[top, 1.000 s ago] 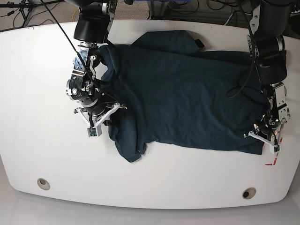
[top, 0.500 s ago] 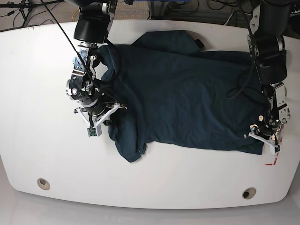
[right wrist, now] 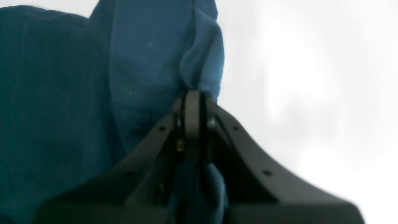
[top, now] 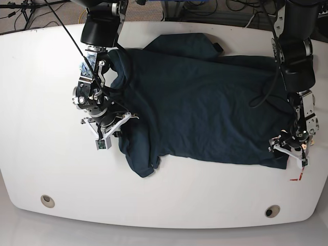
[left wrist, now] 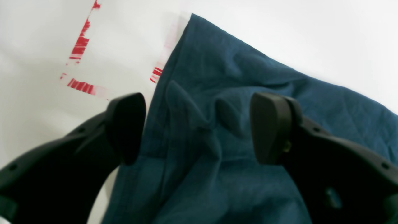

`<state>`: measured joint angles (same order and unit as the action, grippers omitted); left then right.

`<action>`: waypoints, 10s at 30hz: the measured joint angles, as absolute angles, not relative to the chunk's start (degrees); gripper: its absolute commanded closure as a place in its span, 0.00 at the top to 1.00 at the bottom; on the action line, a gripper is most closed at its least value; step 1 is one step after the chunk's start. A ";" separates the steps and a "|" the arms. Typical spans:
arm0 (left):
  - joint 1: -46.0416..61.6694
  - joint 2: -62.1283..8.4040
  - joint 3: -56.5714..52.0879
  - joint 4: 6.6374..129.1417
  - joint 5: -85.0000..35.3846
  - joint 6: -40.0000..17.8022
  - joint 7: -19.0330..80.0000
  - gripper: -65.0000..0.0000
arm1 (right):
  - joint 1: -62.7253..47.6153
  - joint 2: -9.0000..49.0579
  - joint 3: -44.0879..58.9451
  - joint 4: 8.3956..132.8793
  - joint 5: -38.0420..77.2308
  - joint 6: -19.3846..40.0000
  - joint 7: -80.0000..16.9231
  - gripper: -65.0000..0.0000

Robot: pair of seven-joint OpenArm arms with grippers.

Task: Fold the T-shirt properly
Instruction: 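Hold the sleeve with the right gripper and adjust the left grip on the hem, then lift the shirt with both grippers and swing it across the table, then release the right gripper and hang the shirt from the raised left gripper, then move the right gripper to the hanging shirt's lower edge and grasp it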

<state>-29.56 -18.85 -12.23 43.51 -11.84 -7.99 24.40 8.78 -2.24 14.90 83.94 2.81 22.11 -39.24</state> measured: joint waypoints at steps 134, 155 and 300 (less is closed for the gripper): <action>-46.89 -24.32 -10.94 97.86 -11.81 -9.58 48.69 0.00 | 57.06 28.21 1.56 95.13 3.03 31.57 -47.27 0.01; -5.06 -23.29 -21.41 111.28 -12.69 -14.59 48.45 0.00 | 22.61 13.67 12.45 101.30 2.50 31.55 -47.66 0.01; -9.78 -7.25 -32.05 105.06 -11.33 -24.77 69.36 0.77 | 20.16 -1.48 -4.62 71.24 4.34 32.03 -29.78 0.73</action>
<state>-9.78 -7.25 -32.05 105.06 -11.33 -24.77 69.36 20.16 -1.48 -4.62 71.24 4.34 32.03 -29.78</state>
